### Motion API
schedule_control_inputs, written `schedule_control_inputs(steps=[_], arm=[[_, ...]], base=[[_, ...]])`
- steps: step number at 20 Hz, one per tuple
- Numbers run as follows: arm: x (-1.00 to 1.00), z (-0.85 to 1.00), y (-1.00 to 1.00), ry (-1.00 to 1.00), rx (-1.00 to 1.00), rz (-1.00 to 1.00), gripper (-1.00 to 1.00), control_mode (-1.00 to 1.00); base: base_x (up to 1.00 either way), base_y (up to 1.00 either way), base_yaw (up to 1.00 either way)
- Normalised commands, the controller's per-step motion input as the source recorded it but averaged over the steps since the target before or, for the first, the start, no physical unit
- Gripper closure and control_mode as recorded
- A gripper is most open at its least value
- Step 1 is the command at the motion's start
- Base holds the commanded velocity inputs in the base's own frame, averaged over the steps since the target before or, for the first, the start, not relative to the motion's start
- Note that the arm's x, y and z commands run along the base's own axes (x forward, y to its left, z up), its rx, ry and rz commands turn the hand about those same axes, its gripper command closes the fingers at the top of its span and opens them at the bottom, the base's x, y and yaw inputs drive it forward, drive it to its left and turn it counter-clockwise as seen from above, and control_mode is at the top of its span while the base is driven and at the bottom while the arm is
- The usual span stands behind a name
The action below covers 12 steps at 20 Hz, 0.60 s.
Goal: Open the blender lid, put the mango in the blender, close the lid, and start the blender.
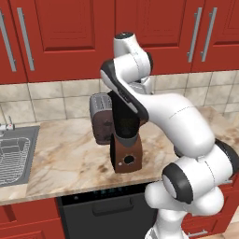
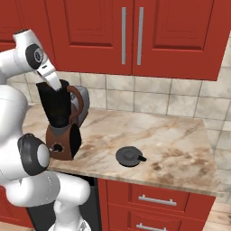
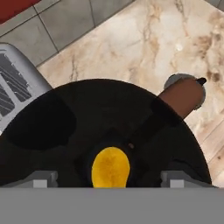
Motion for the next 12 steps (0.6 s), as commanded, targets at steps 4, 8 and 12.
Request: schedule_control_inputs(steps=[4,8,12], arm=[[-0.22,0.66,0.0,-0.18,0.0,0.0,-1.0,-1.0],[-0.91,0.4,0.0,-0.32,0.0,0.0,-1.0,-1.0],[-1.0,0.0,0.0,-0.23,0.0,-0.03,-1.0,-1.0]], base=[[0.0,0.0,0.0],[0.0,0.0,0.0],[0.0,0.0,0.0]])
